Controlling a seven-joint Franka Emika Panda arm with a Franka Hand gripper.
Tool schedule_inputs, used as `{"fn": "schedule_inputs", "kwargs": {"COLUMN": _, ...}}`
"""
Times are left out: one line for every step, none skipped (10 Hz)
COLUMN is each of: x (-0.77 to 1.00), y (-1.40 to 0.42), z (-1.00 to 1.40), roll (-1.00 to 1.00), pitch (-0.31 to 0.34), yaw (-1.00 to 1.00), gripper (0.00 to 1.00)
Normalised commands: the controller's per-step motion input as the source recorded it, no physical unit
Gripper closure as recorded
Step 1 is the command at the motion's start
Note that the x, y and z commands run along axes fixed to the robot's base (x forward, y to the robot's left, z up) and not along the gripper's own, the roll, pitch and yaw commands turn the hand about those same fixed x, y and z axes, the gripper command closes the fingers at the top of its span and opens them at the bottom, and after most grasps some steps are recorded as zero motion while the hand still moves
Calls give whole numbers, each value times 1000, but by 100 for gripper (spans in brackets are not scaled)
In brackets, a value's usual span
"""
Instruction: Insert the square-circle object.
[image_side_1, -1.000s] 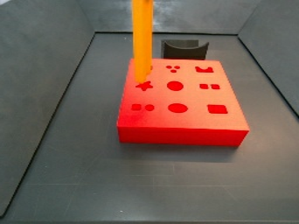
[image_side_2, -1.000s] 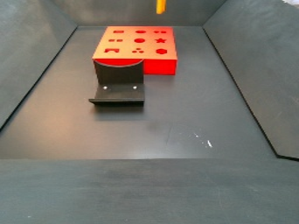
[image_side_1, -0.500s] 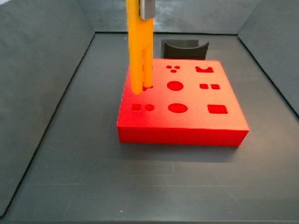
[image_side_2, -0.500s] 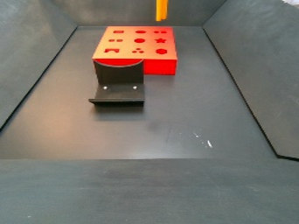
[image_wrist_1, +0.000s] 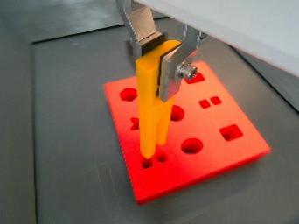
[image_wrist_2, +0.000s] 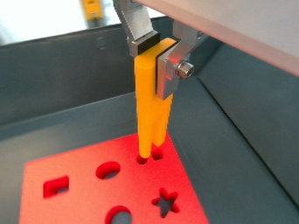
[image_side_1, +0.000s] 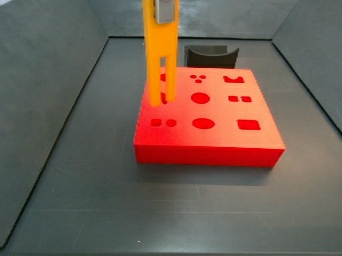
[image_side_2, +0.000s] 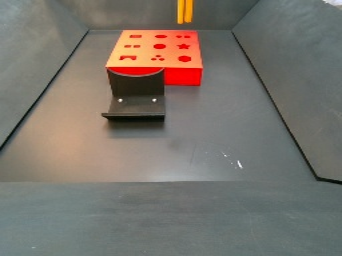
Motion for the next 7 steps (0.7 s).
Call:
{"fn": "schedule_inputs", "kwargs": {"x": 200, "y": -57, "z": -43, "roll": 99, "pitch": 0, "yaw": -760, "gripper": 100}}
{"fn": "schedule_inputs", "kwargs": {"x": 126, "y": -89, "z": -97, "roll": 127, "pitch": 6, "yaw": -769, "gripper": 100}}
{"fn": "schedule_inputs", "kwargs": {"x": 31, "y": -46, "z": -149, "roll": 144, "pitch": 16, "yaw": -823, "gripper": 100}}
{"fn": "schedule_inputs", "kwargs": {"x": 0, "y": -34, "z": -151, "roll": 136, "pitch": 4, "yaw": -894, "gripper": 100}}
{"fn": "schedule_inputs", "kwargs": {"x": 0, "y": -49, "z": -114, "roll": 117, "pitch": 0, "yaw": -923, "gripper": 100}}
{"fn": "schedule_inputs", "kwargs": {"x": 71, "y": -26, "z": -206, "roll": 157, "pitch": 0, "yaw": -849, "gripper": 100}}
{"fn": "schedule_inputs", "kwargs": {"x": 0, "y": -26, "z": -180, "roll": 147, "pitch": 0, "yaw": -880, "gripper": 100}}
